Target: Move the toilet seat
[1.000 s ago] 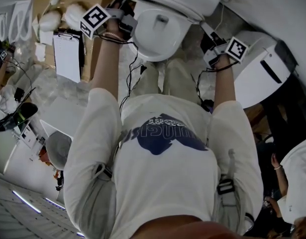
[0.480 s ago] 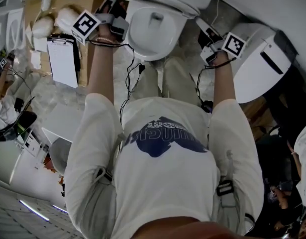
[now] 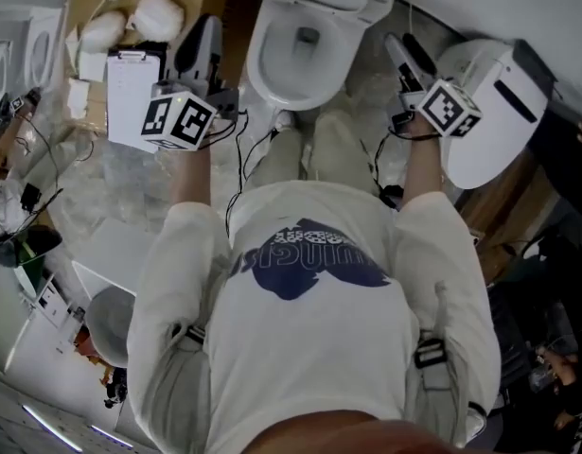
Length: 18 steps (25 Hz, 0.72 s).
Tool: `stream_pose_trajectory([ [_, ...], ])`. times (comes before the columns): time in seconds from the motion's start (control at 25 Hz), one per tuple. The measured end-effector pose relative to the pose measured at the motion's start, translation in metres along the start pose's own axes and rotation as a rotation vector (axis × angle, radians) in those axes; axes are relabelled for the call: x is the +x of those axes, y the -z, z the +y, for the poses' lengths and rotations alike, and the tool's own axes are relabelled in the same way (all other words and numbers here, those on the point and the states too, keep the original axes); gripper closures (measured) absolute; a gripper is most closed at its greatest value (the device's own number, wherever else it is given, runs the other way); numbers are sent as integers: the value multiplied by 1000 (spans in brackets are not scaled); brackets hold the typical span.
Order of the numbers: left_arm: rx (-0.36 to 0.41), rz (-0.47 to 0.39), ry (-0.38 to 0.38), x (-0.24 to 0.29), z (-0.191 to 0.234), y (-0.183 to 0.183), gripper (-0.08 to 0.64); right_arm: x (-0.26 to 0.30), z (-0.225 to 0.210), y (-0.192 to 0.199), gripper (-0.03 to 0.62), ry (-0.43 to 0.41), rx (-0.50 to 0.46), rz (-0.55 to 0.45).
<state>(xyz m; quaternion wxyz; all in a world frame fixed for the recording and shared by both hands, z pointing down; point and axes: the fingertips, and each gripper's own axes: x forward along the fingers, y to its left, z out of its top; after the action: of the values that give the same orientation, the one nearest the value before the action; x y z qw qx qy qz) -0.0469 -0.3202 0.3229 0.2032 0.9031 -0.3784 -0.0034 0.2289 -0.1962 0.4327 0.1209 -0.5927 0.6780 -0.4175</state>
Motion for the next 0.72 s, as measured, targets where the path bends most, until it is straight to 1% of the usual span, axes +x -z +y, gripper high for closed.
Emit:
stream_pose_trajectory([
  [0.04, 49, -8, -3, -24, -8, -7, 529, -16, 14, 3, 318, 25, -32, -29],
  [0.12, 111, -19, -4, -71, -22, -17, 529, -47, 42, 12, 311, 70, -83, -86],
  [0.2, 150, -25, 1, -111, -31, -22, 529, -73, 67, 20, 312, 103, -117, -144],
  [0.28, 174, -33, 5, -141, -37, -23, 529, -93, 86, 28, 314, 124, -135, -193],
  [0.36, 184, -42, 16, -163, -42, -22, 529, -108, 101, 35, 319, 137, -151, -233],
  [0.48, 183, -48, 41, -182, -53, -19, 529, -128, 119, 45, 321, 156, -187, -265],
  [0.72, 168, -63, 71, -187, -73, -20, 529, -143, 145, 60, 324, 153, -224, -273],
])
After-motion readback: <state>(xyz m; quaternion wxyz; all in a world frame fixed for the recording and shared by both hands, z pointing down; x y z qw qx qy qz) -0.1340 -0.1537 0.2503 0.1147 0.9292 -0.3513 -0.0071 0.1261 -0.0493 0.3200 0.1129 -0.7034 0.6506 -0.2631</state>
